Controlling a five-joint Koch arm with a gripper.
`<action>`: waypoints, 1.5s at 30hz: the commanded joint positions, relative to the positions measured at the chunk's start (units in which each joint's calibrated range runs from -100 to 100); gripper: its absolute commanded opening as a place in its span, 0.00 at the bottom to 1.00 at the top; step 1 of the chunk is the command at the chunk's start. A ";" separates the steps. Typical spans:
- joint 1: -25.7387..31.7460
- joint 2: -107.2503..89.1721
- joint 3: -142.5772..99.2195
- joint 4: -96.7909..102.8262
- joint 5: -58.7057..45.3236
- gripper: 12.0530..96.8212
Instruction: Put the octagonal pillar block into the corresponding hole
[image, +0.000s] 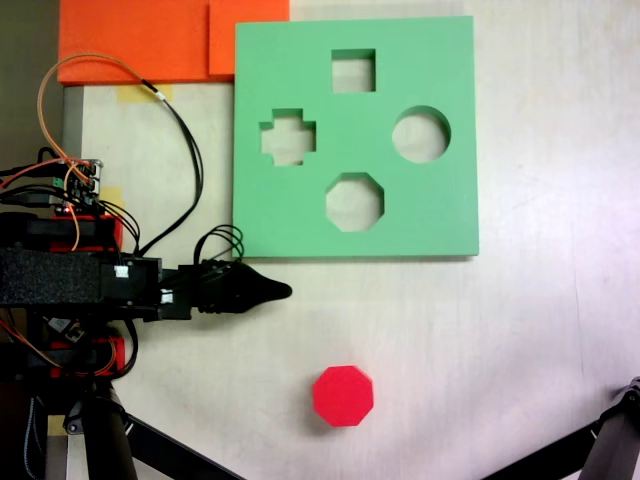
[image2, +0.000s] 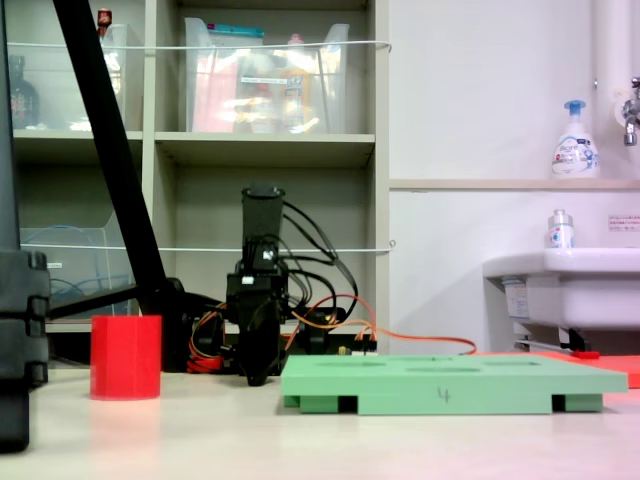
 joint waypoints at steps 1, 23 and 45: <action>-0.24 -0.41 -1.18 -4.83 -0.29 0.44; -0.10 -0.41 -1.18 -5.02 -0.29 0.42; -8.06 -0.41 9.99 -21.97 33.65 0.31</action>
